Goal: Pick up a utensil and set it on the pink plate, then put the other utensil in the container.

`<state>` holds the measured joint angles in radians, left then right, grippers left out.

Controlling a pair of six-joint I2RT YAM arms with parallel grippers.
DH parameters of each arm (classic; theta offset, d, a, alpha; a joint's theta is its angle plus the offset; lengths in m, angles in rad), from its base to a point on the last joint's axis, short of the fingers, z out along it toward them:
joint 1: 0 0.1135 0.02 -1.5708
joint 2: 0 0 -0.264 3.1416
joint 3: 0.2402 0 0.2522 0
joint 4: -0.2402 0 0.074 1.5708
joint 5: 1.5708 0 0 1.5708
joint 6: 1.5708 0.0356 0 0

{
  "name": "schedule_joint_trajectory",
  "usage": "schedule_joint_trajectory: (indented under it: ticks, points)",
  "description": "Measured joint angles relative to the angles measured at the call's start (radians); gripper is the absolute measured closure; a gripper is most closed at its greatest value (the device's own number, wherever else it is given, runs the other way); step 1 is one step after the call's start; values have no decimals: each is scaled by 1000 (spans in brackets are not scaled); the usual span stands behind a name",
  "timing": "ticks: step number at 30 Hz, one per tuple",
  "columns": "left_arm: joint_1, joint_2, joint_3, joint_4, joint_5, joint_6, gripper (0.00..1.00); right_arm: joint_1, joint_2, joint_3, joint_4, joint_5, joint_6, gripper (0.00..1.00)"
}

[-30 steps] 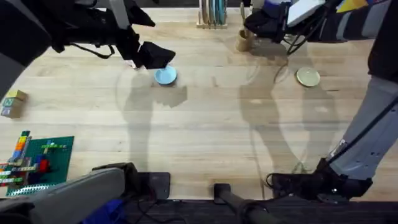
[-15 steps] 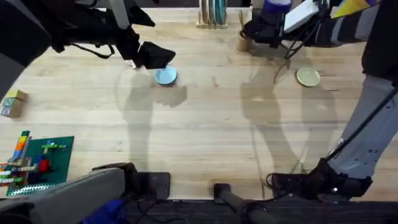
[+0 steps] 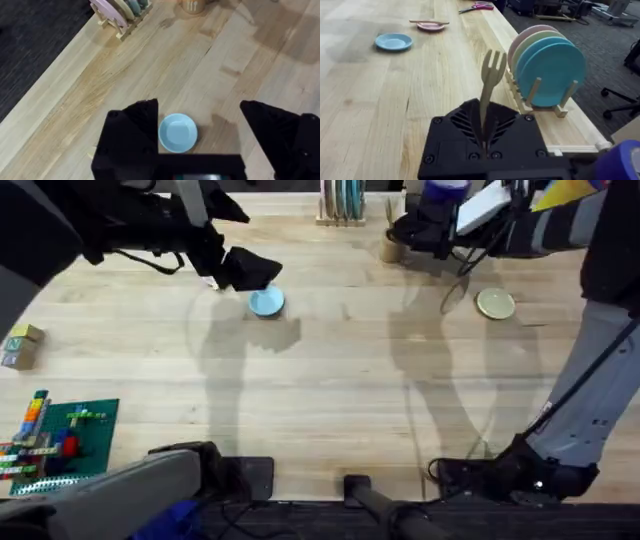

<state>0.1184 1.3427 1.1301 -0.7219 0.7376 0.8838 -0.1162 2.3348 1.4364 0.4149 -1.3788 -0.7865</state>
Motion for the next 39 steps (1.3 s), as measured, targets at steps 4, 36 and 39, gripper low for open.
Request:
schedule_joint_trajectory:
  ticks: [4, 36, 39]
  points:
    - [0, 0, 0, 0, 0, 0, 4, 0, 0, 0, -3, 2, 1, 740]
    - [0, 0, 0, 0, 0, 0, 4, 2, -158, -5, -281, 29, 129, 4]
    - [0, 0, 0, 0, 0, 0, 4, 2, -223, -5, -328, 43, 132, 4]
